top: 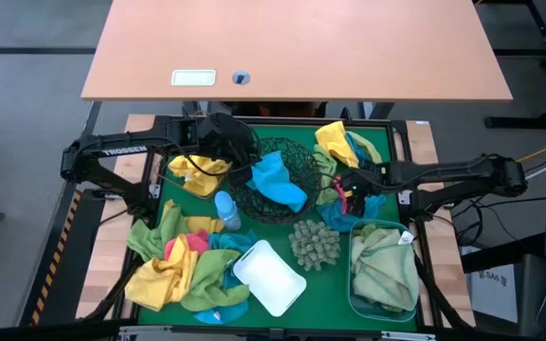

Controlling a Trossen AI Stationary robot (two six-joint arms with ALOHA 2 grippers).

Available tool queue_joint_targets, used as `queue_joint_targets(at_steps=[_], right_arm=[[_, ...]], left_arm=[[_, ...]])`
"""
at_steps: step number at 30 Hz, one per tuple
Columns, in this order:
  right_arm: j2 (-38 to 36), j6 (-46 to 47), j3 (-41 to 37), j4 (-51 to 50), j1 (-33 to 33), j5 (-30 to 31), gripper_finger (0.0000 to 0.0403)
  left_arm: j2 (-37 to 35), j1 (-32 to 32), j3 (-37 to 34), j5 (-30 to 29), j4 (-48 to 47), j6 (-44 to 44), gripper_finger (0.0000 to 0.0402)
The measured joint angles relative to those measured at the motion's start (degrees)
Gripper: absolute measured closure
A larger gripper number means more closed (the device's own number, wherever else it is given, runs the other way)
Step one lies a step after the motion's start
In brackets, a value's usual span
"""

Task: Sort microfiber towel by color & place in baskets
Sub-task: Put the pink microfiber cloth into the white bin

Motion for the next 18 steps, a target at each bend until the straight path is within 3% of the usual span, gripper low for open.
queue_joint_targets(at_steps=[4, 7, 12, 18], right_arm=[[0.1, 0.1, -2.2, 3.4, 0.1, 0.2, 0.0154], [0.1, 0.1, -2.8, 3.4, 0.1, 1.0, 0.0178], [0.1, 0.1, -2.8, 3.6, 0.1, 1.2, 0.0266], [0.1, -0.2, -2.5, 3.4, 0.1, 1.2, 0.0390]], left_arm=[[0.0, 0.0, 0.0, 0.0, 0.0, 0.0, 0.0286], [0.0, 0.0, 0.0, 0.0, 0.0, 0.0, 0.0286], [-0.4, -0.6, 0.0, 0.0, -0.7, 0.0, 0.0287], [-5.4, -4.0, 0.0, -2.6, -8.6, -1.0, 0.0294]])
